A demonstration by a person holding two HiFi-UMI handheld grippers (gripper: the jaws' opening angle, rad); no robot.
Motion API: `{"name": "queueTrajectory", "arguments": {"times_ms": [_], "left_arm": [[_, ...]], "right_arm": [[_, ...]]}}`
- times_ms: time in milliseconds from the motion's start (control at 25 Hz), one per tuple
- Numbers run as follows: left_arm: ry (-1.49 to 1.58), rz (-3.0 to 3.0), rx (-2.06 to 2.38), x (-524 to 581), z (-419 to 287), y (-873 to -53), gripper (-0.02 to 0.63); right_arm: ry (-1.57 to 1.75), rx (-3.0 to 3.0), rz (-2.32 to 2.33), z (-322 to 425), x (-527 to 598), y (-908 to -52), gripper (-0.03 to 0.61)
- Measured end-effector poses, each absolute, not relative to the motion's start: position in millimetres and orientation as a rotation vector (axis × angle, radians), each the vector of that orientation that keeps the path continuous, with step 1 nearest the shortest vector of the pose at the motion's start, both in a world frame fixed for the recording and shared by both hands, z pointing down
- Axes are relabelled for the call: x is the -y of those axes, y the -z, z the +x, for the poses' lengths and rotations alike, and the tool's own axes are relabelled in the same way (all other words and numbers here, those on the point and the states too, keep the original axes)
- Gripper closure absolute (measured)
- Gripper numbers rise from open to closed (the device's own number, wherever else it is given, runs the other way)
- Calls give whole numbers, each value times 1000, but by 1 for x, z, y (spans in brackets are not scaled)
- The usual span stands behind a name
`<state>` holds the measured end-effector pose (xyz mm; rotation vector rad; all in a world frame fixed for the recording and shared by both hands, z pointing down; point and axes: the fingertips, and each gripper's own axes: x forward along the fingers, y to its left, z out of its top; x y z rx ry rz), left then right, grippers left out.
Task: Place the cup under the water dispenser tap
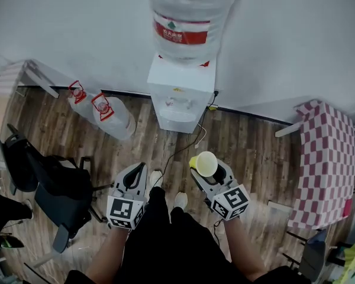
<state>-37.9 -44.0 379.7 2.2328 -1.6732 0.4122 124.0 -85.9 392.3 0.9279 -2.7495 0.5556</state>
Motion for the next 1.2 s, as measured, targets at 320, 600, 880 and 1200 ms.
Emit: {"name": "queueTrajectory", "arguments": {"times_ms": [320,600,880,1200], "left_arm": [[-390,2248,1588,99,-61,-411,600],[-415,2228,1529,143,-82,-465,600],[-424,2212,1498,175,-93,-520,600],[-413,2207,1482,206,-100,-575,600]], "right_arm": [[-512,2694,930,74,141,-426,313],[-529,2610,953,41,189,-489,311],[-545,2553,987,23,228,-550,310],[-526,2497,1005,16,268,-618,308]]}}
